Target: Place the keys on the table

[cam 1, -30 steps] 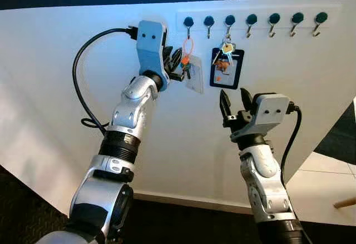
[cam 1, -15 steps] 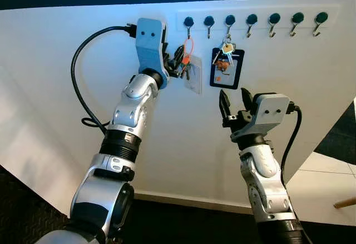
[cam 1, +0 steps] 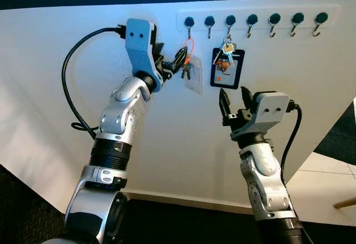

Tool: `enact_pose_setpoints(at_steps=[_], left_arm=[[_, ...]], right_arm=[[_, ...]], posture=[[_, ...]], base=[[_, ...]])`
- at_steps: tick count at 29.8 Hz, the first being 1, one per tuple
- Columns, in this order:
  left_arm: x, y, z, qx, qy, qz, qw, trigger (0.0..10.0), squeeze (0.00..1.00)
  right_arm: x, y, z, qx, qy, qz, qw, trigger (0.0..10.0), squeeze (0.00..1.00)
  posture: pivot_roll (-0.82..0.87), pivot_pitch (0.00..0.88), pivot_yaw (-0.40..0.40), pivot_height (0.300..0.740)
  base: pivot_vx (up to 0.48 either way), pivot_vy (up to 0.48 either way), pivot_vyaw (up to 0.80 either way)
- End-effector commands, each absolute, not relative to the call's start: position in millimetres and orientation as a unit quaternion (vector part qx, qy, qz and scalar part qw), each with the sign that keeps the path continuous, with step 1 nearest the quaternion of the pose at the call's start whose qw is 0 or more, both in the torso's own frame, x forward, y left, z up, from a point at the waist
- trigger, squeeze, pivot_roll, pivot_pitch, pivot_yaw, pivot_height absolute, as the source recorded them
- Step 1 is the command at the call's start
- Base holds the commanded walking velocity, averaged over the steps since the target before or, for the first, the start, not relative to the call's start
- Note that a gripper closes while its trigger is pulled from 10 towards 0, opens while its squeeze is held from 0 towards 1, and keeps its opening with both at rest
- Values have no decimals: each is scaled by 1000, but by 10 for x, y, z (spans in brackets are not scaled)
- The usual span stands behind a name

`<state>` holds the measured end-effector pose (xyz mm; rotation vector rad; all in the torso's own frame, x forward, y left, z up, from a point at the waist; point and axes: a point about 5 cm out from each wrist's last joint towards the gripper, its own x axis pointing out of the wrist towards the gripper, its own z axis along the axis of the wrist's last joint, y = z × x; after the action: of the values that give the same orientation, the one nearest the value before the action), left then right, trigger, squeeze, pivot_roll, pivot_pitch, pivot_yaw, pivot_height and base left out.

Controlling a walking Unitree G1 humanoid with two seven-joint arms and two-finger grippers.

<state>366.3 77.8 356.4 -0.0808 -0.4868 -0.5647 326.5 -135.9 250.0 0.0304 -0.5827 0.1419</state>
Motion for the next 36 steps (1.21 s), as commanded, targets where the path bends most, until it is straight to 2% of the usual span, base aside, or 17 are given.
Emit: enact_pose_setpoints(at_steps=[1,6,16,29,30,36], left_arm=[[3644,709,3550,-40,-235,-284,929,10000,0],[3712,609,3519,-29,-228,-260,938,10000,0],[3787,624,3544,-29,-221,-233,946,10000,0],[3796,477,3554,-37,-220,-250,942,10000,0],[3808,444,3549,-37,-218,-250,942,9765,0],[3829,385,3517,-31,-212,-254,943,9961,0]], right_arm=[[3264,-1336,2472,20,-285,74,955,10000,0],[3268,-1323,2482,22,-287,74,955,10000,0],[3245,-1346,2476,21,-287,68,955,10000,0],[3259,-1316,2477,24,-286,73,955,10000,0],[3261,-1308,2478,24,-286,74,955,10000,0],[3259,-1308,2482,24,-287,73,955,10000,0]], posture=[[25,212,119,740],[20,214,125,740],[12,218,132,740],[19,221,129,740],[15,221,132,740],[10,221,138,740]], base=[[0,0,0],[0,0,0],[0,0,0],[0,0,0],[0,0,0],[0,0,0]])
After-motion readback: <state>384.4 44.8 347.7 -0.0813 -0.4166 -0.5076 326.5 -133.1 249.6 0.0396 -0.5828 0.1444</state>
